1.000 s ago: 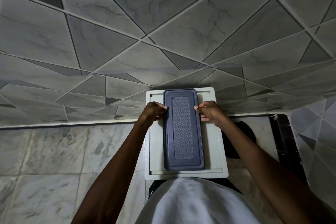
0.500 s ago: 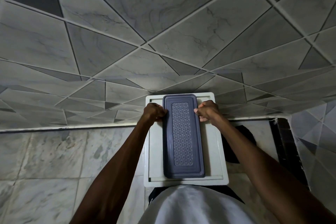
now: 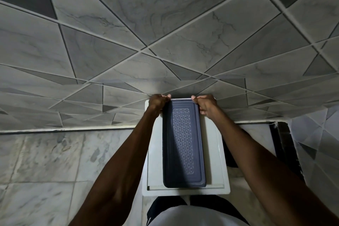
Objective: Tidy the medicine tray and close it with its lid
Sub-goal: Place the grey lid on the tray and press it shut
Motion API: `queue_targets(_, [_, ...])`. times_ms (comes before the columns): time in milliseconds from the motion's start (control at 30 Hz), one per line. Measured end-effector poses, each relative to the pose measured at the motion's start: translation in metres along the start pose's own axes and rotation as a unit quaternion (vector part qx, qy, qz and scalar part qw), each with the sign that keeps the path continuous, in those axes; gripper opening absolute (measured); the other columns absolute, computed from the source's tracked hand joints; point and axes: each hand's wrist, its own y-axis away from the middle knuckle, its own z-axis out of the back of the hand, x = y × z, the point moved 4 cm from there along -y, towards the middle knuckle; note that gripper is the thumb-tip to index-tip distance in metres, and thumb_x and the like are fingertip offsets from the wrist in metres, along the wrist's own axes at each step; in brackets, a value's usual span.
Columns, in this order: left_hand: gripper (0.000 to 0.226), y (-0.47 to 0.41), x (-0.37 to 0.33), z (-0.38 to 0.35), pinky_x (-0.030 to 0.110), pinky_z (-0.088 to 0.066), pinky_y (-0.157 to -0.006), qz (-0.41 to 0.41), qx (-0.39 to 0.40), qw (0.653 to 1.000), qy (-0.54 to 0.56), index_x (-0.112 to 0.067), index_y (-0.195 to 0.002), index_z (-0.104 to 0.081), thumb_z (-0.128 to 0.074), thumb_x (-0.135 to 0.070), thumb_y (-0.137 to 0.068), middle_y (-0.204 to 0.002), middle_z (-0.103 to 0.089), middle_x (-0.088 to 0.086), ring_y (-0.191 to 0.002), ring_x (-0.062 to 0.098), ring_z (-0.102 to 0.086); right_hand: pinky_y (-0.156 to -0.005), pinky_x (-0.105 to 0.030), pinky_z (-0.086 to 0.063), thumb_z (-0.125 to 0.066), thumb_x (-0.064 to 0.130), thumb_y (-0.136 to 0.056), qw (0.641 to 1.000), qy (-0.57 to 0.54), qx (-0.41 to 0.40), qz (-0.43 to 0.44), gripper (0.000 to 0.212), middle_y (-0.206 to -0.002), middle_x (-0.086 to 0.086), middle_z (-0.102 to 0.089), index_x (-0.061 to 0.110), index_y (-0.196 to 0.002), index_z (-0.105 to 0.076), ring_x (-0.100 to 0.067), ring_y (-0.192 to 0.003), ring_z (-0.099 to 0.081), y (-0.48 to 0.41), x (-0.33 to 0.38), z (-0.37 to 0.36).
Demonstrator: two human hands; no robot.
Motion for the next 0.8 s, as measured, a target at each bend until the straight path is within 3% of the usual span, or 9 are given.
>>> queue_targets(133, [0.032,-0.007,-0.005,-0.002,0.030,-0.038,-0.065,-0.044,-0.018,0.993,-0.104,-0.013,-0.064,-0.059,-0.070,-0.038,-0.081,-0.062,-0.055,0.005,-0.067,0.022,-0.051,-0.060,-0.026,-0.045,-0.076,0.029,-0.078,0.998,0.014,-0.056,0.030,0.017,-0.078,-0.004,-0.057,0.015,-0.084,-0.069,-0.018,-0.072,-0.053,-0.007,0.000,-0.003])
queue_targets(267, [0.040,-0.008,-0.006,-0.006,0.038,-0.047,-0.072,-0.068,-0.049,0.980,-0.181,0.006,-0.084,-0.069,-0.066,-0.034,-0.085,-0.093,-0.070,0.028,-0.090,0.038,-0.066,-0.063,-0.028,-0.047,-0.079,0.031,-0.072,0.990,0.061,-0.122,0.047,0.029,-0.076,-0.005,-0.062,0.005,-0.084,-0.075,-0.020,-0.066,-0.057,-0.008,0.001,-0.001])
queue_targets(433, [0.048,-0.010,-0.010,-0.009,0.040,-0.049,-0.084,-0.078,-0.054,0.964,-0.248,0.007,-0.098,-0.066,-0.061,-0.039,-0.087,-0.105,-0.068,0.028,-0.102,0.040,-0.064,-0.072,-0.036,-0.055,-0.075,0.037,-0.071,0.984,0.104,-0.135,0.060,0.029,-0.072,-0.005,-0.065,0.009,-0.077,-0.076,-0.022,-0.069,-0.062,-0.007,0.004,-0.001])
queue_targets(567, [0.040,-0.007,-0.012,-0.001,0.042,-0.053,-0.084,-0.067,-0.051,0.974,-0.209,0.007,-0.096,-0.068,-0.063,-0.032,-0.088,-0.103,-0.069,0.029,-0.097,0.041,-0.066,-0.070,-0.029,-0.049,-0.069,0.037,-0.077,0.982,0.116,-0.125,0.076,0.025,-0.070,-0.005,-0.064,0.015,-0.065,-0.068,-0.021,-0.068,-0.061,-0.002,0.005,-0.002])
queue_targets(700, [0.023,-0.009,0.003,0.011,0.050,-0.057,-0.086,-0.026,-0.073,0.991,-0.108,-0.002,-0.089,-0.071,-0.068,-0.024,-0.082,-0.099,-0.072,0.025,-0.092,0.036,-0.070,-0.065,-0.031,-0.046,-0.067,0.033,-0.079,0.987,0.096,-0.113,0.069,0.026,-0.071,-0.005,-0.060,0.008,-0.082,-0.074,-0.020,-0.067,-0.056,-0.001,-0.002,-0.001])
queue_targets(800, [0.022,-0.010,0.008,0.011,0.049,-0.056,-0.088,-0.026,-0.087,0.994,-0.067,-0.003,-0.090,-0.073,-0.070,-0.022,-0.080,-0.101,-0.072,0.024,-0.097,0.037,-0.069,-0.060,-0.027,-0.042,-0.071,0.024,-0.079,0.987,0.061,-0.132,0.065,0.014,-0.074,-0.004,-0.061,0.012,-0.082,-0.075,-0.019,-0.068,-0.054,-0.003,-0.008,0.003])
